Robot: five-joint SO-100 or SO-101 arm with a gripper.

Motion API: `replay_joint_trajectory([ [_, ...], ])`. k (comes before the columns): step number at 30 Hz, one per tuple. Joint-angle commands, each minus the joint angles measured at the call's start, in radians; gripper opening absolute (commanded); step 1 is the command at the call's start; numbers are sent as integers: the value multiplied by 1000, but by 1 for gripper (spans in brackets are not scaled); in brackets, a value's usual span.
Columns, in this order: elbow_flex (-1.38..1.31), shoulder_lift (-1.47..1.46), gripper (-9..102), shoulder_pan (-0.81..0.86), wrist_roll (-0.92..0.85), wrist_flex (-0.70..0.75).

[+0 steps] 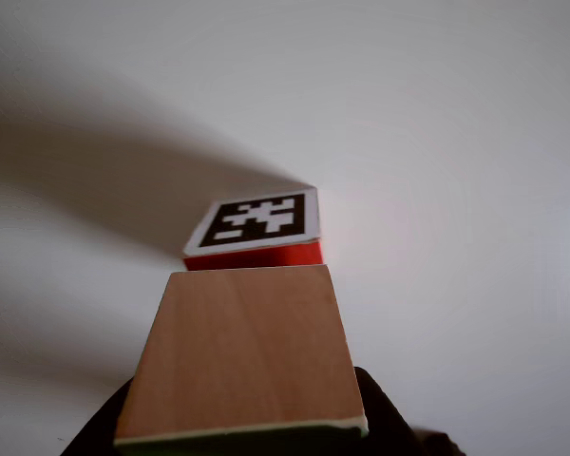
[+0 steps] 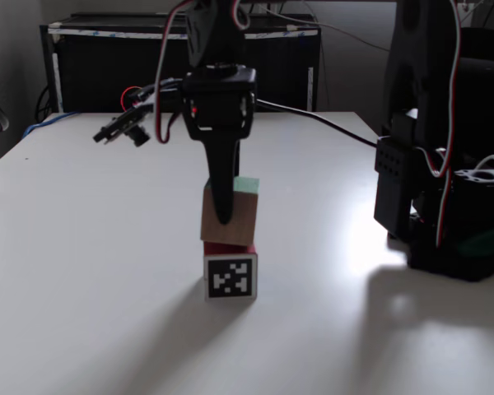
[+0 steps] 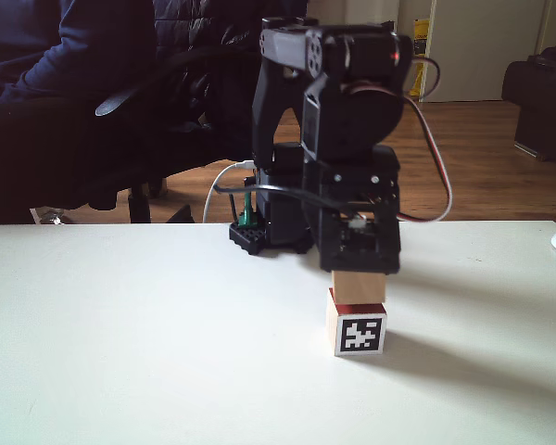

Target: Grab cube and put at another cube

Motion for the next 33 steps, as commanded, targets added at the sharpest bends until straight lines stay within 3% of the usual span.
replay_joint_trajectory([
  [1,-3,5,14,-9,6,-9],
  [25,55,51,35,0,9,-46],
  [33,52,54,38,9,23,-54],
])
